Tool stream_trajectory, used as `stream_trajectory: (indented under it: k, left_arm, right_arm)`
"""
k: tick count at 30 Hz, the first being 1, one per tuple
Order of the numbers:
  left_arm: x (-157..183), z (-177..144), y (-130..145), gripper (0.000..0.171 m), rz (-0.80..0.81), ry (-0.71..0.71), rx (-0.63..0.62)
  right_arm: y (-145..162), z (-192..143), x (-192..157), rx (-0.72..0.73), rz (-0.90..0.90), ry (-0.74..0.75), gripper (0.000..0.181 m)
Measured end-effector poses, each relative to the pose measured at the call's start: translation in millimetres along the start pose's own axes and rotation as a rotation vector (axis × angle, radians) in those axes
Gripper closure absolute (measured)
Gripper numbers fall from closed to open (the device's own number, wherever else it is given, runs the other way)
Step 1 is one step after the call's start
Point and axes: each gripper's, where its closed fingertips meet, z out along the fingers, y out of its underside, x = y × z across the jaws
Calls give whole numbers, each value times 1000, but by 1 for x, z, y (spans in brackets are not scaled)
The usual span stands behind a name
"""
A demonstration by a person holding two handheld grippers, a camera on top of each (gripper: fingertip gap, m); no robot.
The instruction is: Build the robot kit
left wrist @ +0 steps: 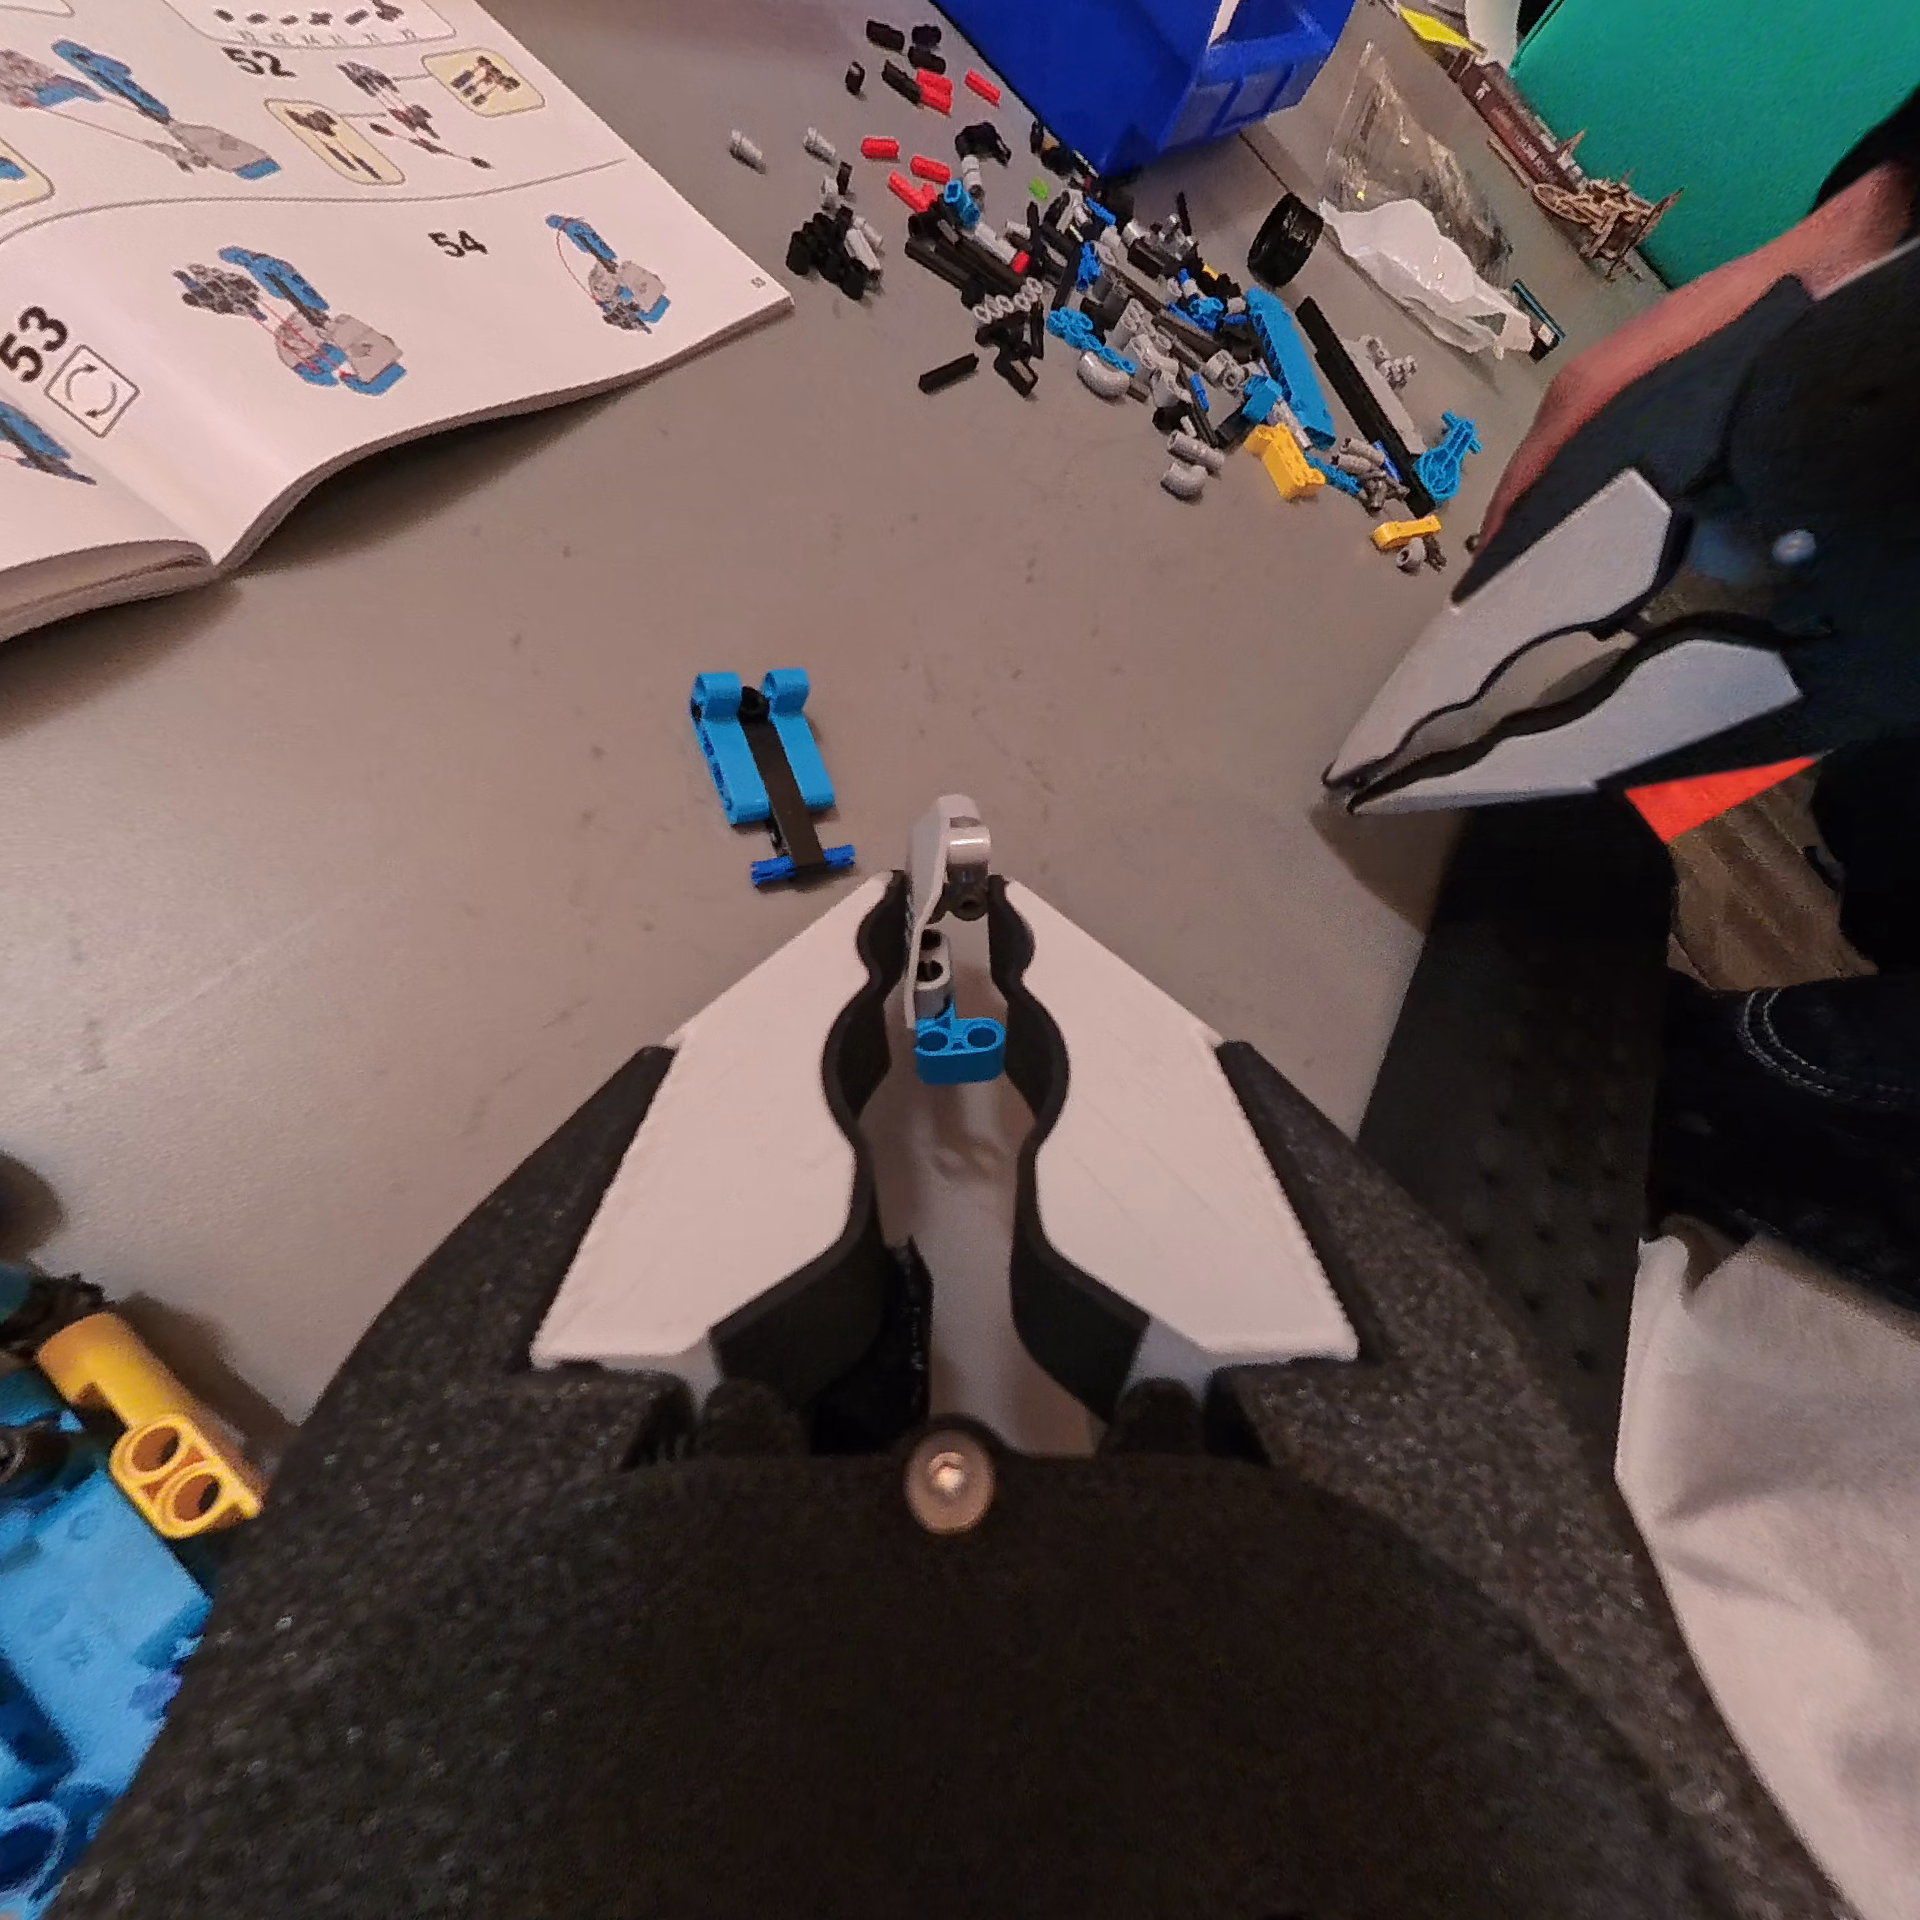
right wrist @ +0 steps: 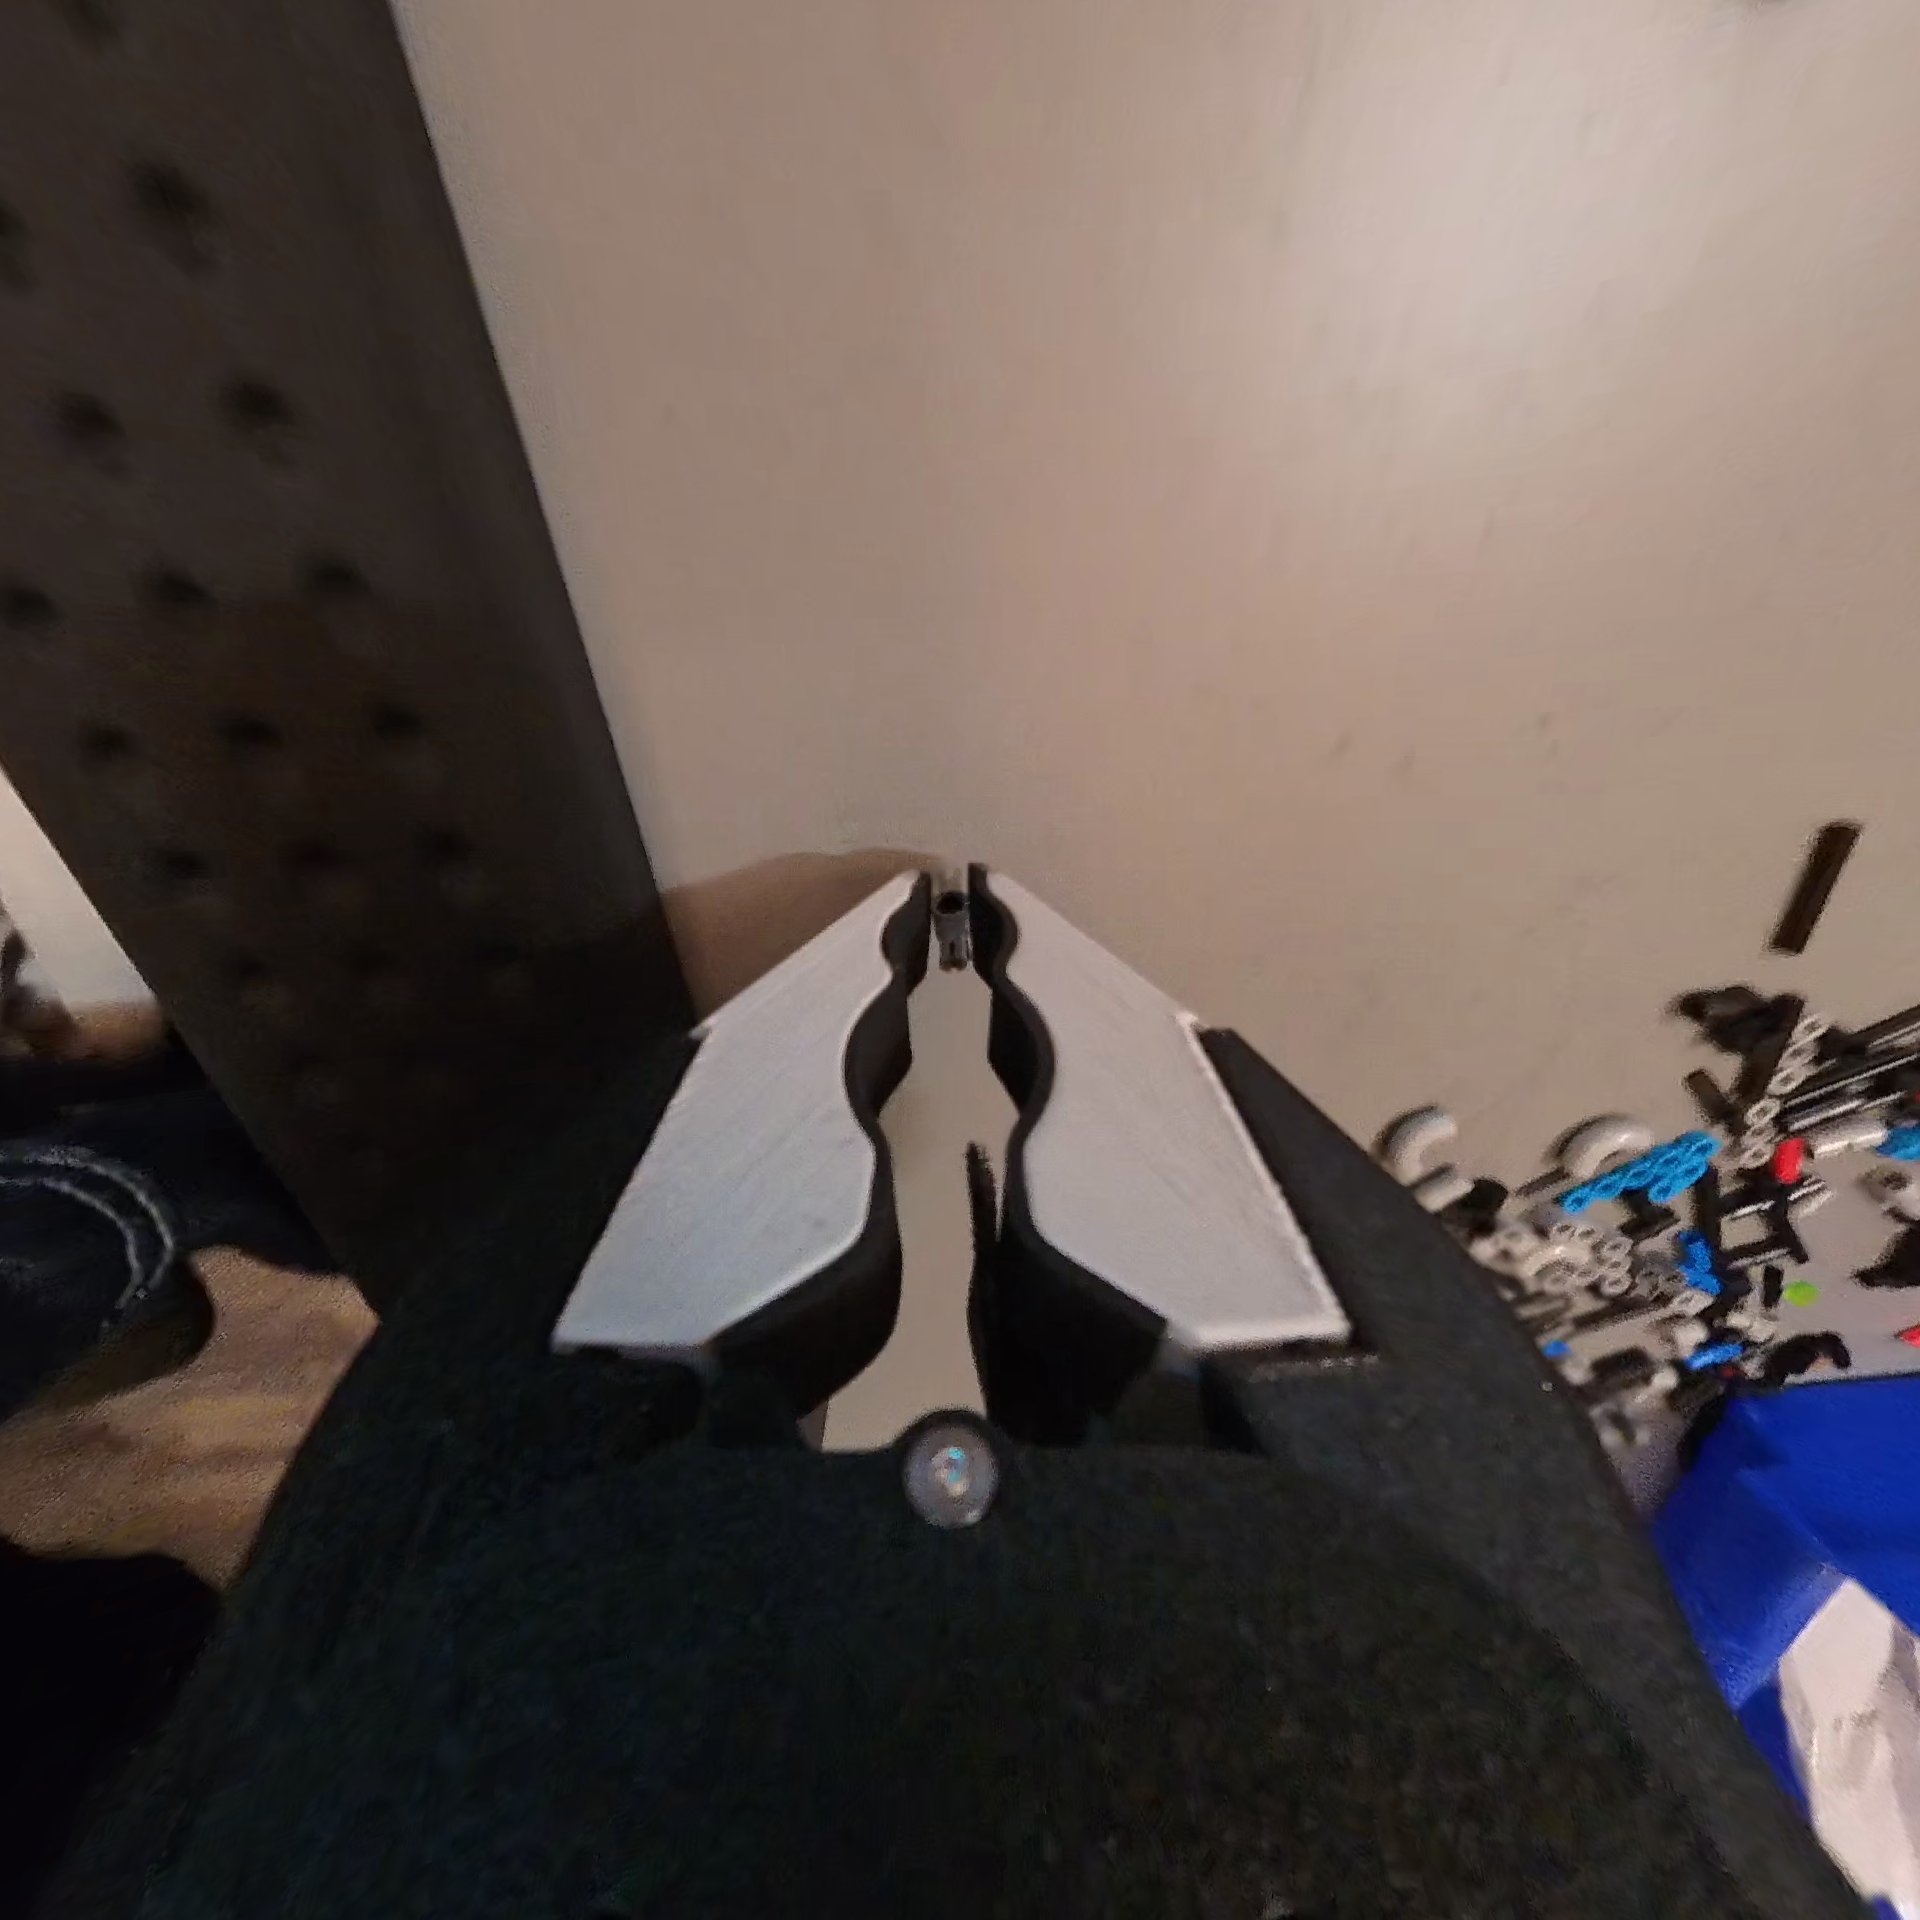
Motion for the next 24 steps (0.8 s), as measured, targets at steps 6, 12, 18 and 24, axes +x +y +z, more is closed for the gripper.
stream_trajectory:
  k: [6, 12, 18, 24]
  left_arm:
    - [2, -1, 0, 157, 4, 5, -1]
    - [4, -1, 0, 157, 9, 10, -3]
    - [5, -1, 1, 156, 13, 12, -5]
    - [6, -1, 1, 157, 15, 13, -4]
  right_arm:
    - [22, 5, 0, -126, -5, -44, 174]
    - [28, 7, 0, -149, -7, -37, 174]
    - [27, 10, -4, -149, -7, -50, 175]
    - [27, 9, -6, -169, -16, -50, 174]
